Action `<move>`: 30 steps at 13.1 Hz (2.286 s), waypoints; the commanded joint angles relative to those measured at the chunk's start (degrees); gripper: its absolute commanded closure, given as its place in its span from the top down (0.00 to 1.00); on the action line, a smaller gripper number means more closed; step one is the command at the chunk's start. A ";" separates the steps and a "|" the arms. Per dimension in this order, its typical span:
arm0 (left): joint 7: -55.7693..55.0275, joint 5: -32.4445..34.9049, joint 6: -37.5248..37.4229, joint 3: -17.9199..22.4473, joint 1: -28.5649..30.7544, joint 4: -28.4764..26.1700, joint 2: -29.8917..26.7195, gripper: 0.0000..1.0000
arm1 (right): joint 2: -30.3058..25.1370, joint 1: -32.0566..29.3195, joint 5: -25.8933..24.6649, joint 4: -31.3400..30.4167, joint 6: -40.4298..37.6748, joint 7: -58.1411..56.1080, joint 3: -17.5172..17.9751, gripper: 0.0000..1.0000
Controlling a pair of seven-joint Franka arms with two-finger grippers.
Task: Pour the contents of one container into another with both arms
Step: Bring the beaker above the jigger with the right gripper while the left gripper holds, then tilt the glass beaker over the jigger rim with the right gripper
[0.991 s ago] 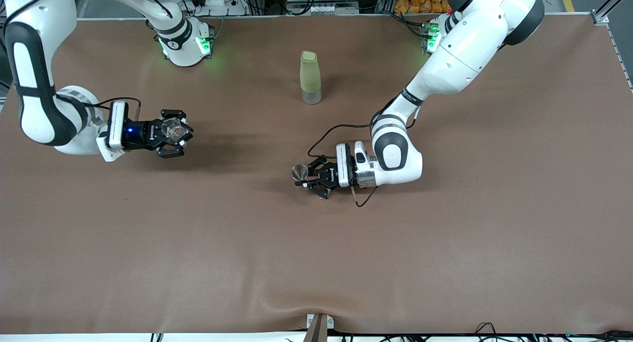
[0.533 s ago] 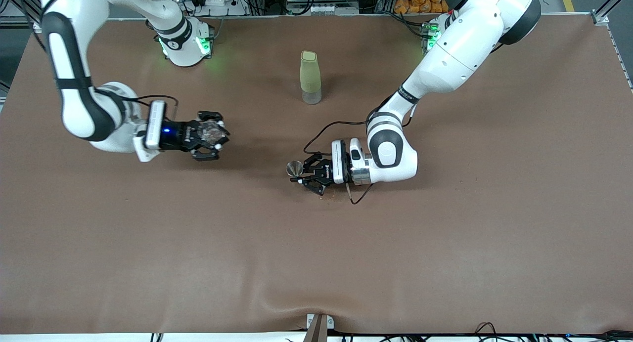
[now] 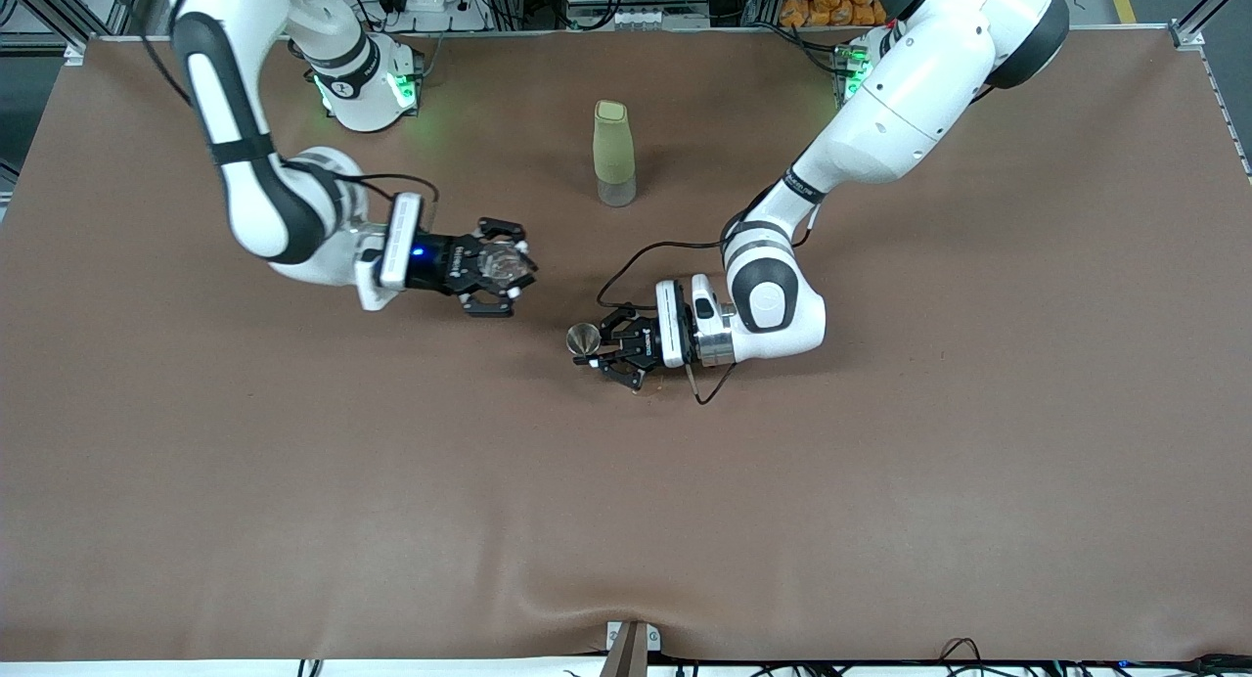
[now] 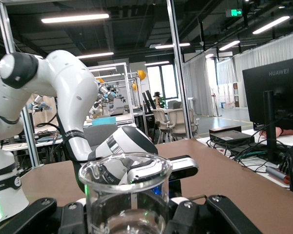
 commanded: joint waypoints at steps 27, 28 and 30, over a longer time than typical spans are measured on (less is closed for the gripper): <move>3.10 -2.40 0.71 0.23 0.16 0.36 2.29 0.00 | 11.20 1.34 8.80 9.14 4.68 -0.16 6.91 0.00; 2.93 -2.57 0.71 0.23 0.24 0.36 2.20 0.00 | 11.03 1.25 8.80 8.61 4.15 -0.16 6.91 0.00; 2.92 -2.58 0.71 0.23 0.16 0.27 2.29 0.00 | 11.11 1.17 8.80 7.90 3.09 -1.03 6.91 0.00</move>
